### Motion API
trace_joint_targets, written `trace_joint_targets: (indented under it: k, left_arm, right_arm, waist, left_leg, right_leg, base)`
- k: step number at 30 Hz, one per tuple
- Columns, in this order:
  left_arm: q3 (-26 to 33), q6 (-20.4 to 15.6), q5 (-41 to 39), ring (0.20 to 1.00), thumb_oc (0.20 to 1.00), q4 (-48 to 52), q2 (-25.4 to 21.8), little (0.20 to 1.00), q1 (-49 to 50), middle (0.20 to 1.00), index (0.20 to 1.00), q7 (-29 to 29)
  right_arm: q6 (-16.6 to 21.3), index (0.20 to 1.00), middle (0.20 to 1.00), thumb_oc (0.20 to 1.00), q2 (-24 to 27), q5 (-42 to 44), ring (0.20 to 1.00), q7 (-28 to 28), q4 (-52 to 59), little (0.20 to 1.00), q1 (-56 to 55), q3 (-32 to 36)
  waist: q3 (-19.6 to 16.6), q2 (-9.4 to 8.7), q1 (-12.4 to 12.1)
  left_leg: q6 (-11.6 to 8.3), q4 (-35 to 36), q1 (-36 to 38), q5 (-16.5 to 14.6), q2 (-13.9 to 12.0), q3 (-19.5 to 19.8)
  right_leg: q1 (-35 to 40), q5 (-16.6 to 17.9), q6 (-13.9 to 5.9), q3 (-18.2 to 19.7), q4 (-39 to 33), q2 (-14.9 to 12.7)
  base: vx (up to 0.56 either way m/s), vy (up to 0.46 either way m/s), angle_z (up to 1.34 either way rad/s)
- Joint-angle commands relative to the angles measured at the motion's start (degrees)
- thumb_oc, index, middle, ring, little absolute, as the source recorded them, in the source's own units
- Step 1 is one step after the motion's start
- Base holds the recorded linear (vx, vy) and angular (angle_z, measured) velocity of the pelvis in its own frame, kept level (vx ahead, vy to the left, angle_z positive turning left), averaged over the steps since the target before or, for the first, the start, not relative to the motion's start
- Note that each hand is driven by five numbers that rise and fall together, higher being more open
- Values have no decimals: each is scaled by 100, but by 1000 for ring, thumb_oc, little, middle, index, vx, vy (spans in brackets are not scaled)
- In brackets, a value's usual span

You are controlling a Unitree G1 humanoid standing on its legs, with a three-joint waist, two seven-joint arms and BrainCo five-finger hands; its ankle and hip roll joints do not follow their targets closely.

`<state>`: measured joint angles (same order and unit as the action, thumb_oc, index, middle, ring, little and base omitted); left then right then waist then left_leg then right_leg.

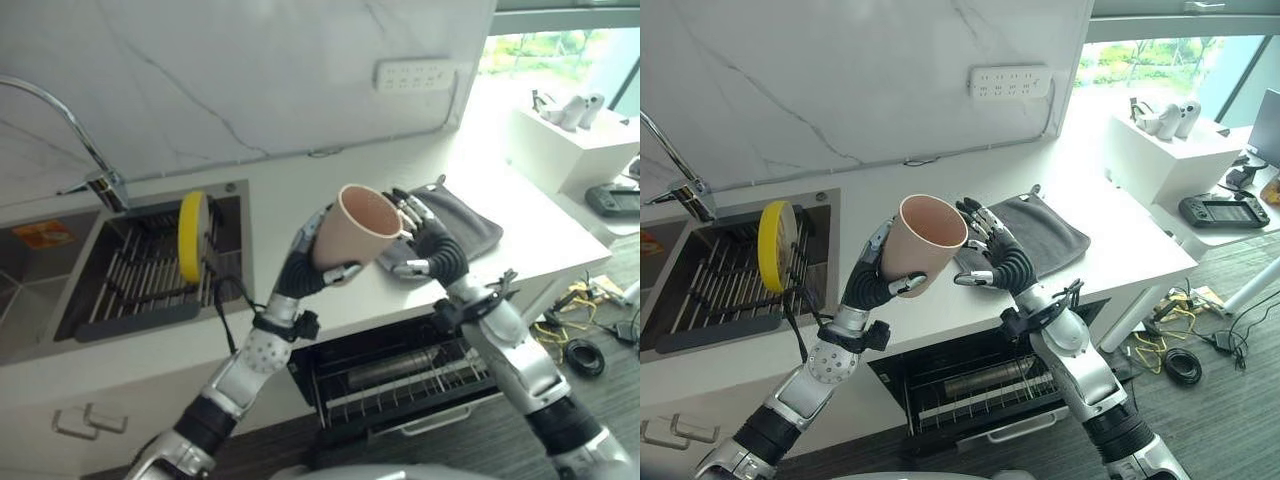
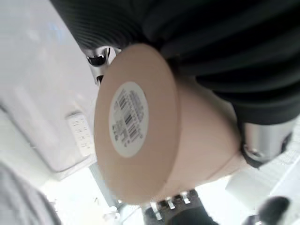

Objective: Place the dishes in the dishwasher.

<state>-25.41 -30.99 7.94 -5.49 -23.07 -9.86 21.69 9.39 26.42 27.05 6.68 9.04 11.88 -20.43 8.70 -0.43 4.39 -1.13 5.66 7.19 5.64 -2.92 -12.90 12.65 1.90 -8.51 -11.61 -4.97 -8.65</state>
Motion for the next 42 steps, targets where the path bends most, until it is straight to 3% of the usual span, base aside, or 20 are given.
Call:
trace_joint_targets:
  k: [1,11,25,35,42]
  left_arm:
    - [-158,-167,96,200,200,-73,-17,200,-719,200,200,-6]
    - [-510,-251,173,200,200,-383,139,200,-892,200,200,61]
    - [-794,-372,260,200,200,-294,198,200,-1049,200,200,174]
    - [-989,-222,502,200,200,-284,168,200,-1194,200,200,108]
    - [-1072,-137,594,200,200,-242,144,200,-1291,200,200,166]
  right_arm:
    - [125,1000,1000,1000,-98,145,1000,-10,55,1000,720,-126]
    - [-41,1000,1000,1000,-287,272,1000,88,35,1000,1109,-459]
    - [-190,1000,1000,1000,-659,1327,1000,320,-153,1000,1231,-718]
    - [-311,1000,1000,1000,-587,415,1000,480,-215,1000,1389,-924]
    - [-411,1000,1000,1000,-540,272,1000,572,-276,1000,1450,-1109]
  waist:
    - [169,-143,-122]
    - [187,-136,-152]
    - [211,-102,-214]
    - [225,-104,-224]
    - [234,-99,-220]
  left_leg:
    - [80,-133,646,-1173,35,-26]
    - [69,-139,664,-1177,7,-15]
    - [78,-166,656,-1170,14,76]
    - [112,-195,645,-1183,27,115]
    - [112,-210,656,-1183,26,144]
  right_leg:
    - [-254,-267,5,62,151,63]
    - [-228,-283,34,60,148,77]
    - [-189,-310,55,32,181,63]
    - [-203,-334,59,43,239,62]
    - [-189,-345,67,67,262,67]
  base:
    - [0,0,0]
    - [6,-4,0]
    - [0,0,0]
    - [11,2,2]
    - [17,1,0]
